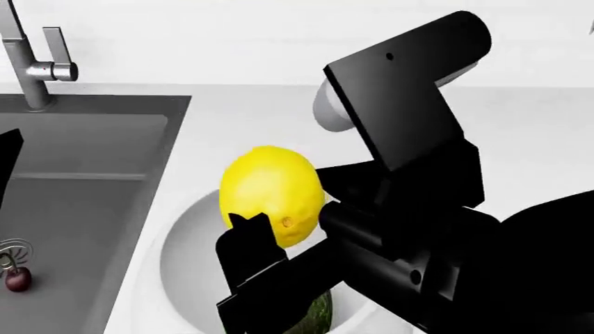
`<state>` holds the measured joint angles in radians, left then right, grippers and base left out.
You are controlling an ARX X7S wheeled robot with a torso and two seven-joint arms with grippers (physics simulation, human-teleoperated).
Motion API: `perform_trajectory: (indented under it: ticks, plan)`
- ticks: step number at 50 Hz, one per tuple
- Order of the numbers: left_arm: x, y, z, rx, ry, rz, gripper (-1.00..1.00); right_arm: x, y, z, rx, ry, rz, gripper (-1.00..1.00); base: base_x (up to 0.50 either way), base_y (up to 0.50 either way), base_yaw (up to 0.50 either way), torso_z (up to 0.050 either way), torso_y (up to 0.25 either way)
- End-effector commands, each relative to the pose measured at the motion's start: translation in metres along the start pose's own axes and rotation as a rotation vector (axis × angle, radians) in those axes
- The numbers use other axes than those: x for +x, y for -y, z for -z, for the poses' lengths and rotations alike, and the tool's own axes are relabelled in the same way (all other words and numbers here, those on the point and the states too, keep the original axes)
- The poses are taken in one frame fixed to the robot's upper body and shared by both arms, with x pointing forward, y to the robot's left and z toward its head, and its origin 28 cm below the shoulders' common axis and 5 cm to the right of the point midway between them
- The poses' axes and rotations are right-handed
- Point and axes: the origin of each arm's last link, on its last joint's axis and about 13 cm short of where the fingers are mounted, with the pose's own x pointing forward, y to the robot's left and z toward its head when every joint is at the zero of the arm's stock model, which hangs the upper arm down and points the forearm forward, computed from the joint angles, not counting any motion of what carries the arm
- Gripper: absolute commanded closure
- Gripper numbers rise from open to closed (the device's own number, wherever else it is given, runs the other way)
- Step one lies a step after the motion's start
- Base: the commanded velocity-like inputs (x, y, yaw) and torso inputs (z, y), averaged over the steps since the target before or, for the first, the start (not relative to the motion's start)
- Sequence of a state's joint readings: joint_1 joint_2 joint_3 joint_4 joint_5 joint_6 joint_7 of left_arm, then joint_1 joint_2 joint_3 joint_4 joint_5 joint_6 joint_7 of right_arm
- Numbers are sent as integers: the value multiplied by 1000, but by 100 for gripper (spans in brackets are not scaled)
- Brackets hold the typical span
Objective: There is a mixed pile of frozen fruits and vegetables on the counter. Locate all the frozen vegetables and place the items in a bowl on the counter. Take all the frozen fruits and defrost them in a running sink.
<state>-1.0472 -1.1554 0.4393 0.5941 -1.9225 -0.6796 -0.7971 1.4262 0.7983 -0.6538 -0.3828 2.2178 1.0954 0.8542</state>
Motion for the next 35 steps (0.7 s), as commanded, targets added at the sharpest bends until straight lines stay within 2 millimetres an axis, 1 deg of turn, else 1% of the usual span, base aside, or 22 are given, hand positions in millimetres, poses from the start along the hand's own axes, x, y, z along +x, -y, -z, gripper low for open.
perform_trajectory:
  ticks: [1,8,14,19,22,29,35]
  plan:
    - [-3,-5,-2,-28,54,8,-100,14,-7,-5,2,-25,-66,100,0,0,0,0,0]
    - [-3,-6,4,-32,46,2,-100,26,-7,-1,19,-45,-42,100,0,0,0,0,0]
    - [-5,-7,3,-31,46,-2,-100,30,-1,-1,28,-50,-4,100,0,0,0,0,0]
    - [-5,-7,5,-33,45,-1,-100,32,-1,2,50,-59,-1,100,0,0,0,0,0]
    - [-5,-8,6,-37,43,-3,-100,36,0,4,38,-65,11,100,0,0,0,0,0]
    - [-3,-8,6,-40,42,-3,-100,39,-2,4,31,-73,0,100,0,0,0,0,0]
    - [-5,-8,5,-34,35,2,-100,34,0,-6,35,-47,17,100,0,0,0,0,0]
